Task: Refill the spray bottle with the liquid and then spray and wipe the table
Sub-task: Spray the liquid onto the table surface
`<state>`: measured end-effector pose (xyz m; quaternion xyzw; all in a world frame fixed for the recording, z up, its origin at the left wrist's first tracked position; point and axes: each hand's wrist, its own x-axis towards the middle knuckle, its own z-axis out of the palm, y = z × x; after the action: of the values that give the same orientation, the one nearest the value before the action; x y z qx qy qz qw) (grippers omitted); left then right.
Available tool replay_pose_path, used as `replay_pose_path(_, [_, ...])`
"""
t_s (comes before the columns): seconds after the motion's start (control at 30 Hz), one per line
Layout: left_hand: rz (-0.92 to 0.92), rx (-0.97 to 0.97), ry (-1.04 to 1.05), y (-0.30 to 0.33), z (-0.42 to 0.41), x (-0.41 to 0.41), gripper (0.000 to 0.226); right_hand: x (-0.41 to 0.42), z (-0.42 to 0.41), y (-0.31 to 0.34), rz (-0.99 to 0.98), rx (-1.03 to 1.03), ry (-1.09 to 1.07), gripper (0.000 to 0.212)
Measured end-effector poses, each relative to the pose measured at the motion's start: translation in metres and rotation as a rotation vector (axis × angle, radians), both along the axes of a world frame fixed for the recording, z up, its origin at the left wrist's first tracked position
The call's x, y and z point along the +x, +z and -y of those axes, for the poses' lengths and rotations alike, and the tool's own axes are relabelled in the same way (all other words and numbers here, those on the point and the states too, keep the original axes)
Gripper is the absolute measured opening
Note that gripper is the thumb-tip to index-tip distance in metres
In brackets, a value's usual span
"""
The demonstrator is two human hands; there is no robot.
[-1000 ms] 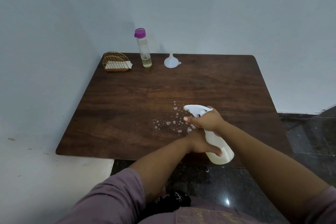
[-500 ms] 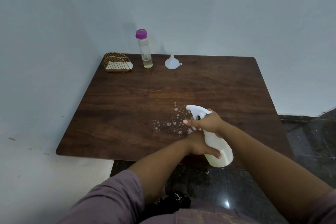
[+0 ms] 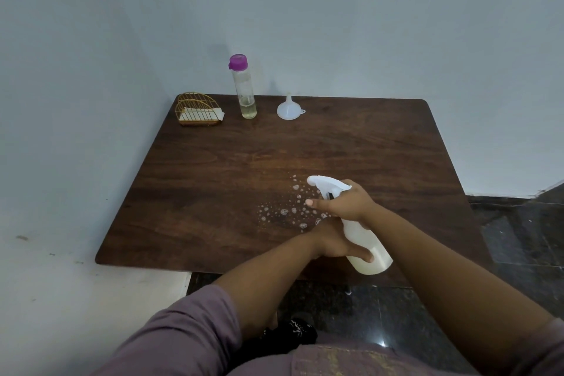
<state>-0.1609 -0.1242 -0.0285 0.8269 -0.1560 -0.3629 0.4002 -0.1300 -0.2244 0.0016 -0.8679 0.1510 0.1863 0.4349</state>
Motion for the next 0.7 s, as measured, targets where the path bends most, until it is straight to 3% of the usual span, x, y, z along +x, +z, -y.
replay_pose_path(0.17, [-0.019,-0.021,0.011,0.007,-0.004,0.007,0.079,0.004,-0.002,0.000,0.059,0.053,-0.101,0.073])
replay_pose_path(0.27, [-0.009,0.032,-0.023,0.008,-0.006,0.012,0.083,0.008,-0.006,0.000,-0.018,0.036,-0.077,0.081])
replay_pose_path(0.4, [-0.044,0.032,-0.087,0.008,-0.011,0.024,0.090,0.013,-0.009,0.004,-0.001,0.115,-0.071,0.072])
replay_pose_path(0.53, [-0.025,-0.021,-0.070,0.009,-0.020,0.039,0.101,0.021,-0.013,0.005,0.087,0.189,-0.107,0.048])
replay_pose_path(0.67, [-0.035,-0.112,0.022,0.014,-0.034,0.066,0.097,0.036,-0.024,0.014,0.236,0.170,-0.114,0.010])
replay_pose_path(0.7, [-0.027,-0.117,0.021,0.014,-0.036,0.075,0.097,0.040,-0.028,0.018,0.269,0.169,-0.136,0.009])
